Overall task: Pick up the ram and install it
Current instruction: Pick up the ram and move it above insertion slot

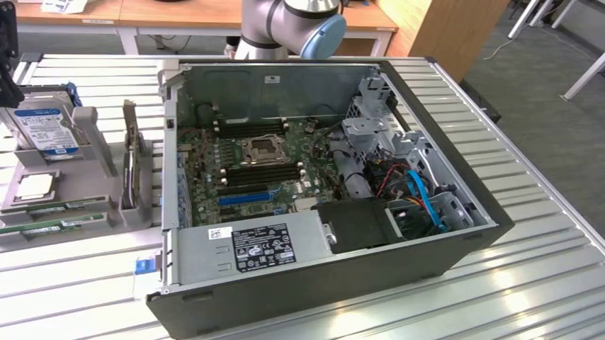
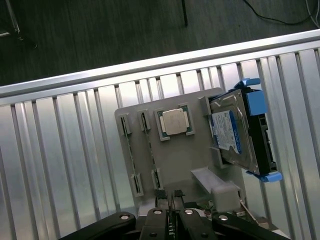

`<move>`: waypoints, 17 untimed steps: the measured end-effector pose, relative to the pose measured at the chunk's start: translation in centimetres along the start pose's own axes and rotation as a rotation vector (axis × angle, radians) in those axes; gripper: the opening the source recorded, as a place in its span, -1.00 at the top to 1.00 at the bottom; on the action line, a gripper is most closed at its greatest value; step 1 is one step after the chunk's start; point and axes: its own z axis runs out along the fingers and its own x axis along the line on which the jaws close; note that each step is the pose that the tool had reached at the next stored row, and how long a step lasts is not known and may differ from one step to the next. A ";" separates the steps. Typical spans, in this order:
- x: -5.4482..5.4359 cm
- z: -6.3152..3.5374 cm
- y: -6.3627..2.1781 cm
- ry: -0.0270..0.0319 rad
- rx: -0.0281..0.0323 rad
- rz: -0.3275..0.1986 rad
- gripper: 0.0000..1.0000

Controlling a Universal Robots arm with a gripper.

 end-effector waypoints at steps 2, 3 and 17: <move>0.0 0.00 0.01 0.0000 0.0000 0.000 0.65; 0.0 0.00 0.02 0.0000 0.0000 0.000 0.63; 0.0 0.00 0.03 0.0009 -0.0005 -0.026 0.39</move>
